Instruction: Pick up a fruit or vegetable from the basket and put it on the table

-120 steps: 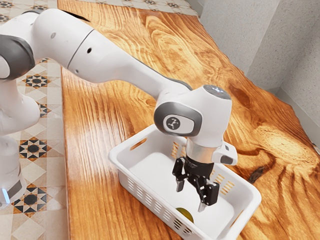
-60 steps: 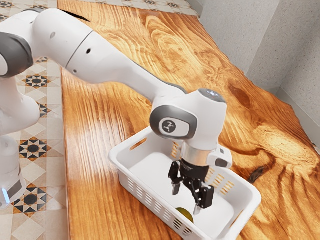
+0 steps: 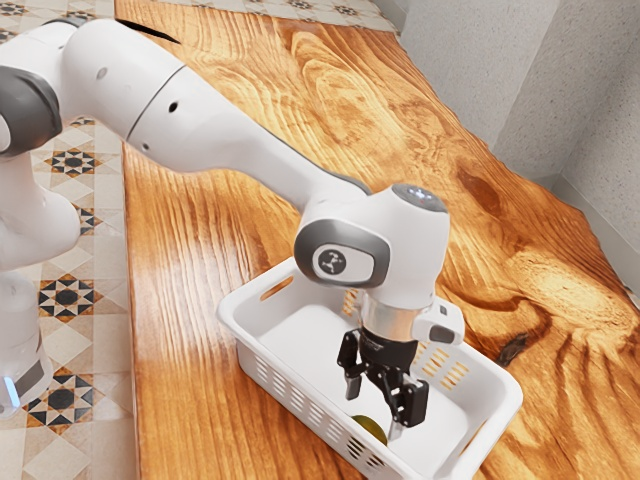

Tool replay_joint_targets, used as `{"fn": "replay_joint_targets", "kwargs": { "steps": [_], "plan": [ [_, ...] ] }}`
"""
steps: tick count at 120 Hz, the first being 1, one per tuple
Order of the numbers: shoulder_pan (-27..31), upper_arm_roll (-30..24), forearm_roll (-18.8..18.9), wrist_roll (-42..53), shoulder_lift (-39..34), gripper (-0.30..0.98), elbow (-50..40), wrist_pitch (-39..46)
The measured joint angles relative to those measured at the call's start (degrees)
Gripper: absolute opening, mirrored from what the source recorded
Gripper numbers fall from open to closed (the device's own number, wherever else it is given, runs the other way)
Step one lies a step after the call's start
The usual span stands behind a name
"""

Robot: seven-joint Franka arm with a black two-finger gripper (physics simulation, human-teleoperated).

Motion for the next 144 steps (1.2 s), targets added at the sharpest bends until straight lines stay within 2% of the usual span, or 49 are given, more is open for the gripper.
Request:
{"fn": "replay_joint_targets", "kwargs": {
  "steps": [100,144],
  "plan": [
    [0.97,-0.55,-2.04,-0.06,3.56,0.69,0.35,1.25],
    [4.33,-3.97,-4.10,0.02,5.94,0.66,0.79,2.27]
  ]
}}
